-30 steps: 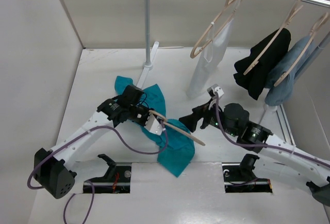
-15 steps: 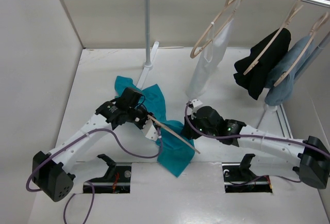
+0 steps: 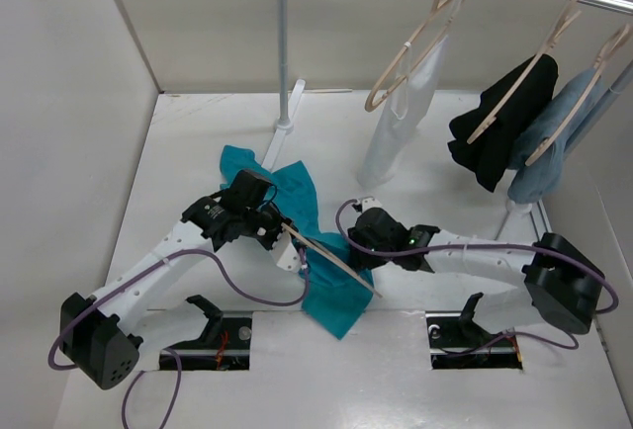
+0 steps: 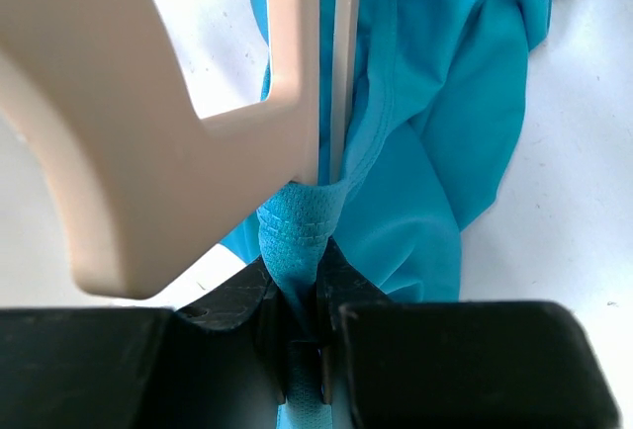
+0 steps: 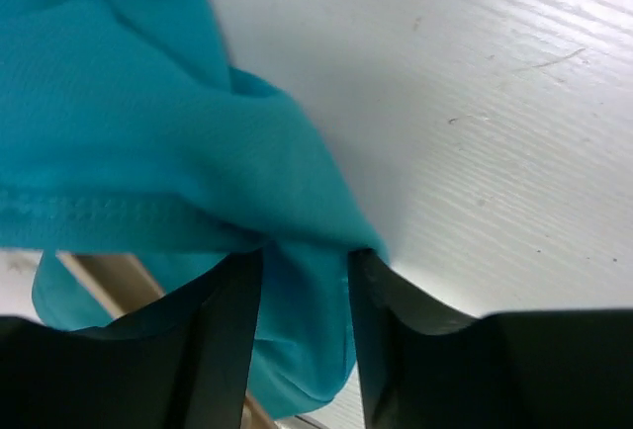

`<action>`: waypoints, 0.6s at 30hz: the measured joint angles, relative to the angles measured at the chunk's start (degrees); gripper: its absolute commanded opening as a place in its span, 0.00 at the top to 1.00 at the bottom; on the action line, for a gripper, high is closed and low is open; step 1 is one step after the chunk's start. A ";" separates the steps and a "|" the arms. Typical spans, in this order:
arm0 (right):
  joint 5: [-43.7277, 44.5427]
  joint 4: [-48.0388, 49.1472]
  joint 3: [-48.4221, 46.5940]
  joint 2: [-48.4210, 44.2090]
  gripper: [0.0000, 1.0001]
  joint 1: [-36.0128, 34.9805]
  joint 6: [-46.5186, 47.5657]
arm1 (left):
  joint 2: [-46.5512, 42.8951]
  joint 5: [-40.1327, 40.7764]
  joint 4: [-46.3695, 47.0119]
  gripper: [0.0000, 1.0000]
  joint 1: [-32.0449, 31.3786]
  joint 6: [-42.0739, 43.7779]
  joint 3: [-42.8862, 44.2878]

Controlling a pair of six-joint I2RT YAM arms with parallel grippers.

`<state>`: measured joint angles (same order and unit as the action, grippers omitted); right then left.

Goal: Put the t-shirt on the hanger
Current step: Place tshirt on hanger

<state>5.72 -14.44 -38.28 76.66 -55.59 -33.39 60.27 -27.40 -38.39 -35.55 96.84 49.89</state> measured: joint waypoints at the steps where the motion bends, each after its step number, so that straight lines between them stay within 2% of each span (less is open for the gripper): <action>1: 0.81 -0.55 -0.42 0.55 0.56 0.00 -0.81 | 0.00 -0.04 -0.02 1.00 0.00 -0.04 0.00; 3: 2.16 -1.07 -1.84 1.16 0.46 0.00 -2.14 | -0.02 -0.15 -0.02 1.00 -0.07 -0.09 0.00; 6: 3.32 -0.66 -4.42 2.05 0.46 0.00 -2.93 | -0.44 -0.22 -0.13 1.00 -0.11 -0.11 -0.02; 8: 3.76 -0.22 -6.05 2.99 0.51 0.00 -3.50 | -1.03 -0.22 -0.22 1.00 -0.11 -0.17 -0.07; 9: 3.93 0.00 -6.67 3.58 0.55 0.00 -3.69 | -1.25 -0.24 -0.24 1.00 -0.11 -0.20 -0.07; 10: 4.04 0.17 -7.10 4.24 0.64 0.00 -3.96 | -1.40 -0.26 -0.24 1.00 -0.11 -0.28 -0.07; 12: 4.17 0.28 -7.76 5.86 0.72 0.02 -4.42 | -1.46 -0.28 -0.22 1.00 -0.11 -0.52 -0.07; 13: 4.22 0.33 -7.91 6.75 0.81 0.02 -4.59 | -1.46 -0.28 -0.20 1.00 -0.11 -0.81 -0.07; 14: 4.22 0.28 -8.02 7.67 1.00 0.02 -4.66 | -1.46 -0.28 -0.20 1.00 -0.11 -1.31 -0.07; 18: 4.09 -0.17 -7.39 8.98 1.00 1.01 -6.45 | -1.46 -0.42 0.02 1.00 -0.04 -4.44 -0.07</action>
<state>9.80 -14.61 -45.67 85.65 -54.59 -39.83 58.81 -27.81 -38.37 -35.59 92.40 49.82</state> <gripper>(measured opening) 0.010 0.086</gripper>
